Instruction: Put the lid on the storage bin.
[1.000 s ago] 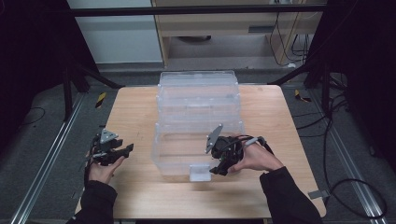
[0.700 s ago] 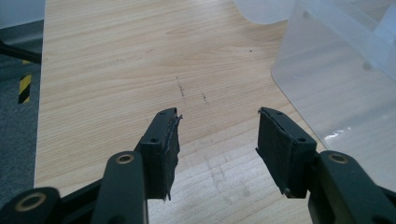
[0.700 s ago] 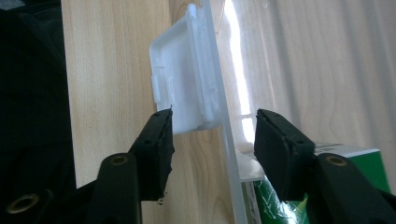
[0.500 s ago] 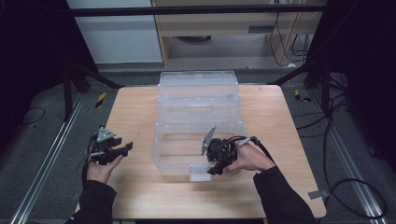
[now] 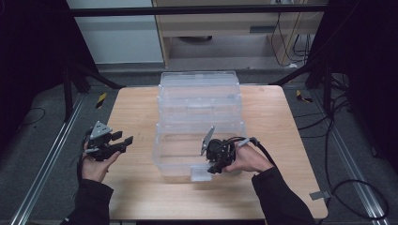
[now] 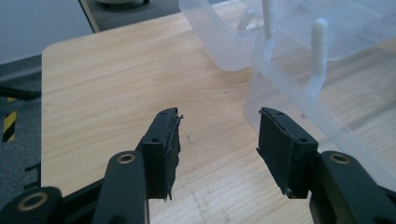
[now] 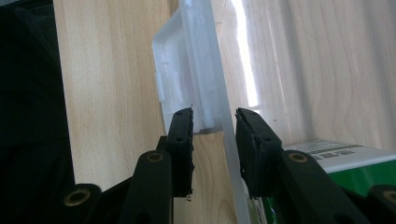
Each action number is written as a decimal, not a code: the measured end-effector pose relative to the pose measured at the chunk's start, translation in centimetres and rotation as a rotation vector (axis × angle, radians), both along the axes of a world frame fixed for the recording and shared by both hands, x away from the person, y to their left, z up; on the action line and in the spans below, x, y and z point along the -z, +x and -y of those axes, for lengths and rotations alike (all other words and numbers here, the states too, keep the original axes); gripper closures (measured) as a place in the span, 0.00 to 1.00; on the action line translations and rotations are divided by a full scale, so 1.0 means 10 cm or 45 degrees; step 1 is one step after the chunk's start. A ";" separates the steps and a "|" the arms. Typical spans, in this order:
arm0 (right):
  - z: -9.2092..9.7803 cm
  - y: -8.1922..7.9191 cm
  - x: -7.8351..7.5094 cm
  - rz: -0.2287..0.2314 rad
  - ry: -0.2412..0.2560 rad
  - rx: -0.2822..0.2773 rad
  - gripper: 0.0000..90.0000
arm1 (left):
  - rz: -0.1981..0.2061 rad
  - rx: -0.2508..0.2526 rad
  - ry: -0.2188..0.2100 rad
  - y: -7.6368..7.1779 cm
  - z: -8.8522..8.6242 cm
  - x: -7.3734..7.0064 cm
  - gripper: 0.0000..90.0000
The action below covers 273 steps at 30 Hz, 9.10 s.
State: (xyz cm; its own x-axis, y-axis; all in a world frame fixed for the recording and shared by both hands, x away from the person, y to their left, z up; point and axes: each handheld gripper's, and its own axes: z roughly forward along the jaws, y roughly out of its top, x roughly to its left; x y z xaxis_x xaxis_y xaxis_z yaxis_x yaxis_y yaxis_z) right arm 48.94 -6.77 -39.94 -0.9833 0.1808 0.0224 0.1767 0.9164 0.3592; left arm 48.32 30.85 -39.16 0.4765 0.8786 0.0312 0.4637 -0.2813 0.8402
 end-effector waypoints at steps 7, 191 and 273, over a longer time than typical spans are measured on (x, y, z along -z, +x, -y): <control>0.02 0.00 0.01 -0.009 0.023 0.019 0.75 | 0.045 0.071 -0.001 0.10 0.08 -0.16 0.52; 0.06 -0.13 0.03 0.080 0.056 0.016 0.73 | -0.108 1.154 0.837 0.40 1.77 -0.94 0.99; 1.44 0.55 -0.81 0.388 0.939 0.961 1.00 | -0.162 1.183 0.752 0.27 1.77 -0.80 0.98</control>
